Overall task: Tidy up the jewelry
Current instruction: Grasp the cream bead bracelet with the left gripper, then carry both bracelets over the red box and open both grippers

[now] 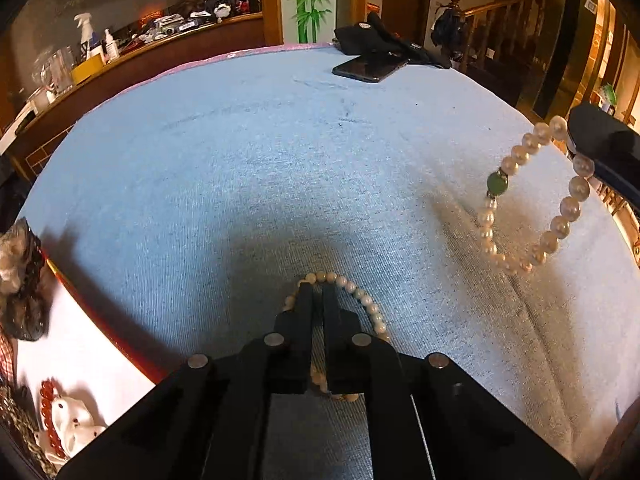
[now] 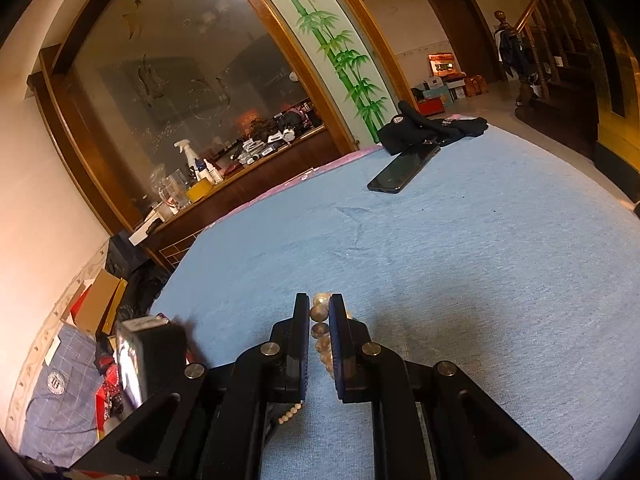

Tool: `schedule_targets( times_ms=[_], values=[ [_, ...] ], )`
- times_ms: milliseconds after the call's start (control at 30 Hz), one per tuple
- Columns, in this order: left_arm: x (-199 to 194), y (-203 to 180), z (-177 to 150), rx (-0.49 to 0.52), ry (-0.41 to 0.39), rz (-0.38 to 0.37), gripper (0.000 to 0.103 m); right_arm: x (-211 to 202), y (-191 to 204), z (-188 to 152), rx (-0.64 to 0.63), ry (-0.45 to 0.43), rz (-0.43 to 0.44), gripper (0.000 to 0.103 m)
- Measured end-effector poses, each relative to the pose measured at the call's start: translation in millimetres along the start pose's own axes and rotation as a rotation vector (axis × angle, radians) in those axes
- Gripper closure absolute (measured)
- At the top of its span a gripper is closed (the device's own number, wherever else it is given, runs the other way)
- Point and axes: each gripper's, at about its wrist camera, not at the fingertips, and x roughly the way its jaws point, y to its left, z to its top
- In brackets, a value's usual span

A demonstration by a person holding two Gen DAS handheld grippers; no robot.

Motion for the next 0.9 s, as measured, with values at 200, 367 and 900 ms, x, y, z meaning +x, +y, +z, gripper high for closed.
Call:
schedule_targets(
  times_ms=[200, 367, 900],
  values=[
    [-7.8, 6.5, -7.7, -0.046, -0.030, -0.052, 0.103, -0.2, 0.1, 0.6, 0.007, -0.003, 0.000, 0.093],
    [-24.3, 9.6, -9.0, -0.053, -0.055, -0.082, 0.103, -1.1, 1.2, -0.1, 0.003, -0.006, 0.005, 0.093],
    [-11.1, -12.5, -20.4, 0.041, -0.020, -0.024, 0.034, -5.4, 2.2, -2.2, 0.017, 0.002, 0.017, 0.093]
  ],
)
